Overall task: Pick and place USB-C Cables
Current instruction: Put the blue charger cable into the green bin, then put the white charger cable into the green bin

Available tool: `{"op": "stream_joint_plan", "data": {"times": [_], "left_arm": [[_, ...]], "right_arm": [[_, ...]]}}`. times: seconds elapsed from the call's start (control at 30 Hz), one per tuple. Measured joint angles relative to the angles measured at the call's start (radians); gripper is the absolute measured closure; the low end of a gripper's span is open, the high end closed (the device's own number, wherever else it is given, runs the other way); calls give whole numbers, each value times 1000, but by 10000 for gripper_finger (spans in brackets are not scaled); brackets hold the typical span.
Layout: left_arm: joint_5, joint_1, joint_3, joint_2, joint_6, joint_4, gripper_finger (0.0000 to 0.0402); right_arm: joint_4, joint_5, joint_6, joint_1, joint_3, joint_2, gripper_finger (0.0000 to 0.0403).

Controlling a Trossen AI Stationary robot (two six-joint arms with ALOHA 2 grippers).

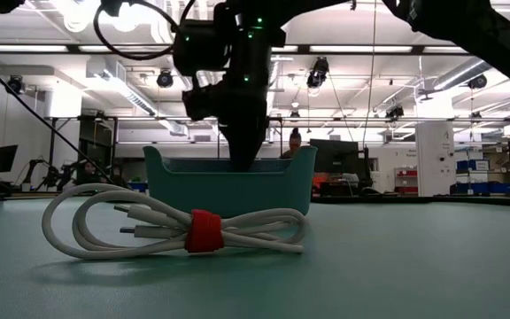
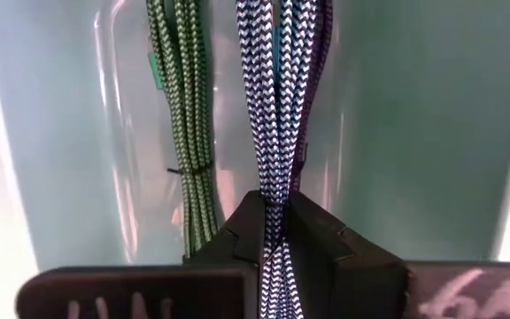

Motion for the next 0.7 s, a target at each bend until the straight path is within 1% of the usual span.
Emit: {"op": "stream_joint_plan", "data": {"times": [0.4,0.7], "left_arm": [[0,0,0,0,0,0,190],[0,0,0,0,0,0,190]], "right_arm": [[21,0,6,0,0,13,376],[24,1,6,-1,0,13,337]]}}
